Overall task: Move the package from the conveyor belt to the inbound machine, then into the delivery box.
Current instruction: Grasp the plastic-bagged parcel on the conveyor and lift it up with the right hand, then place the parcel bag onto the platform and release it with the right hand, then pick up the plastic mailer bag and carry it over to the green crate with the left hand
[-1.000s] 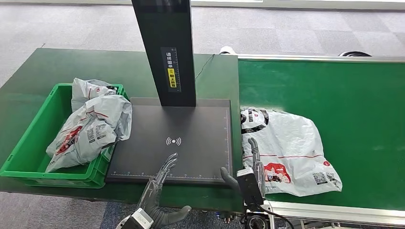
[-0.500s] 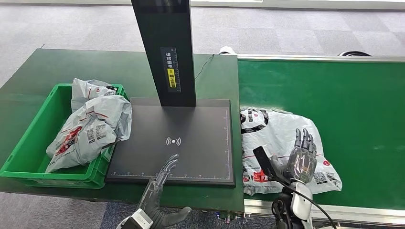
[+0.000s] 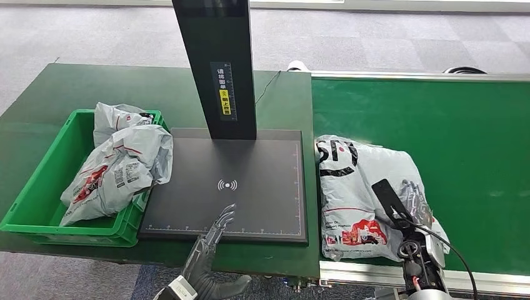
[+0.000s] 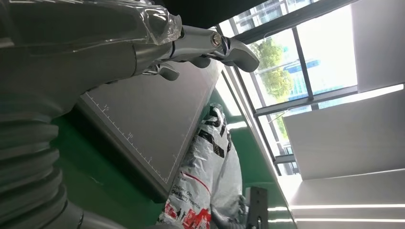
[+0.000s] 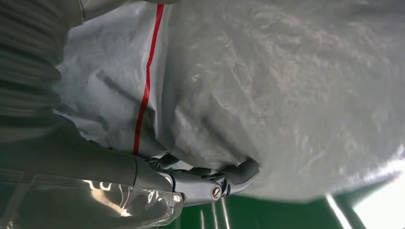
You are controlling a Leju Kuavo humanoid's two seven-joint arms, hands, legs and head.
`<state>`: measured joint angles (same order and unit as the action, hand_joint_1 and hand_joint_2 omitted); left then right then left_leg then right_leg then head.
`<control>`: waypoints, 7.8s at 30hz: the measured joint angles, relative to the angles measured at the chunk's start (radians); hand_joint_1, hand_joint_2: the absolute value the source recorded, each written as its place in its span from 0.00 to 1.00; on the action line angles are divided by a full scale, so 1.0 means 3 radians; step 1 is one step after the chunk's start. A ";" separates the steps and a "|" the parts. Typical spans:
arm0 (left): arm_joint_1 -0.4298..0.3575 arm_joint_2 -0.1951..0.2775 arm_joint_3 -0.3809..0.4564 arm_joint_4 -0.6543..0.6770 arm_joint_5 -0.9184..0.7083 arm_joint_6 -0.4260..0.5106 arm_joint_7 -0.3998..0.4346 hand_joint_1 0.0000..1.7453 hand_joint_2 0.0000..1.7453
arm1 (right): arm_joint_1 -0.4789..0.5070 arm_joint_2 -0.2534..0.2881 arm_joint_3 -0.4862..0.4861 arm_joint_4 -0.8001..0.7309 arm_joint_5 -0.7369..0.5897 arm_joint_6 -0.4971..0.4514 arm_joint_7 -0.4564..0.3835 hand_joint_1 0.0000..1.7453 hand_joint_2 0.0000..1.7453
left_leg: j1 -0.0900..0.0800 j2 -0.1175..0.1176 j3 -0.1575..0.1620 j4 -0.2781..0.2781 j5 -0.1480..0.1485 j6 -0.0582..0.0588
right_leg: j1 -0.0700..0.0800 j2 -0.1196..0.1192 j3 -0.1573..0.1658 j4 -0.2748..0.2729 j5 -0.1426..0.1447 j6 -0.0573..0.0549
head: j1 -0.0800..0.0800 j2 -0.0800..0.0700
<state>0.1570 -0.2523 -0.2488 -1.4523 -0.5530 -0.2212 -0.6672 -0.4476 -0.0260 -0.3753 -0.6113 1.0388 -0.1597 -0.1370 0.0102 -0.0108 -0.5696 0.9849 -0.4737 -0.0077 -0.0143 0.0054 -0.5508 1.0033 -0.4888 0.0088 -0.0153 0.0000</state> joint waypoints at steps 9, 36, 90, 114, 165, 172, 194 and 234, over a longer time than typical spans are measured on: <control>-0.0005 0.0014 -0.0006 0.0010 0.0040 -0.0033 -0.0001 0.00 1.00 | -0.0219 -0.0008 0.0100 0.0483 0.0176 0.0312 0.0205 0.00 1.00 | 0.0006 0.0003 0.0022 -0.0001 -0.0002 0.0000 | 0.0006 0.0002 0.0018 -0.0001 -0.0002 -0.0001 | 0.0001 0.0000; 0.0025 0.0016 -0.0006 0.0052 0.0044 0.0029 -0.0001 0.00 1.00 | -0.0318 0.0134 0.0157 0.0627 -0.0153 -0.0159 -0.0305 1.00 1.00 | 0.0005 0.0007 0.0032 0.0000 -0.0003 0.0003 | 0.0005 0.0007 0.0032 -0.0001 -0.0001 0.0000 | 0.0001 0.0000; 0.0136 -0.0066 0.0153 -0.0103 -0.0079 0.0140 -0.0005 0.00 1.00 | 0.0675 0.0820 -0.0335 -0.2777 -0.4188 0.0082 -0.1867 1.00 1.00 | 0.0000 -0.0003 0.0008 -0.0002 -0.0002 0.0004 | 0.0000 -0.0007 0.0009 0.0000 -0.0007 0.0002 | -0.0012 0.0000; -0.0021 -0.0051 0.0127 0.0061 -0.0113 0.0075 -0.0113 0.00 1.00 | 0.0281 0.0585 0.0729 -0.1388 -0.2432 0.0846 -0.1706 1.00 1.00 | 0.0000 -0.0002 0.0006 -0.0002 0.0002 0.0005 | 0.0001 -0.0007 0.0010 0.0000 -0.0004 0.0002 | -0.0013 0.0000; -0.0101 -0.0091 0.0595 -0.0106 0.0911 0.0104 -0.0050 0.00 1.00 | -0.1185 0.0973 0.2257 0.0725 -0.1816 0.0324 -0.0989 0.00 1.00 | 0.0001 -0.0001 0.0003 -0.0001 0.0003 0.0004 | 0.0003 -0.0004 0.0002 0.0002 -0.0003 0.0001 | -0.0012 0.0001; -0.0126 -0.0090 0.0596 -0.0031 0.0967 0.0200 -0.0105 0.00 1.00 | -0.0755 0.0949 0.1912 0.0096 -0.2741 0.0396 -0.1833 0.00 1.00 | 0.0001 -0.0002 0.0002 -0.0001 0.0002 0.0004 | 0.0003 -0.0004 0.0001 0.0002 -0.0003 0.0001 | -0.0011 0.0000; -0.0218 -0.0117 0.0585 -0.0006 0.0292 0.0731 0.0175 0.00 1.00 | 0.0879 0.1021 0.1586 -0.1910 -0.3679 0.0908 -0.1873 0.00 1.00 | 0.0001 -0.0002 0.0002 -0.0002 0.0001 0.0004 | 0.0003 -0.0004 0.0000 0.0001 -0.0005 0.0000 | -0.0011 0.0000; -0.1561 -0.0052 -0.0153 0.2068 -0.0220 0.1839 0.0211 1.00 1.00 | 0.1125 0.1159 0.1087 -0.1922 -0.3979 0.1035 -0.1848 0.00 1.00 | 0.0000 -0.0003 0.0013 -0.0001 0.0006 0.0008 | 0.0002 -0.0007 0.0016 0.0001 -0.0001 0.0002 | -0.0012 0.0000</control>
<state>-0.3112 -0.2681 -0.2946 -0.8320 -0.6190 0.3304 -0.6038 -0.1101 0.3218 -0.0492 -1.1879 -0.1550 0.1509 -0.6914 0.0102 -0.0118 -0.5658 0.9844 -0.4720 -0.0053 -0.0139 0.0033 -0.5459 1.0035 -0.4892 0.0095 -0.0188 0.0001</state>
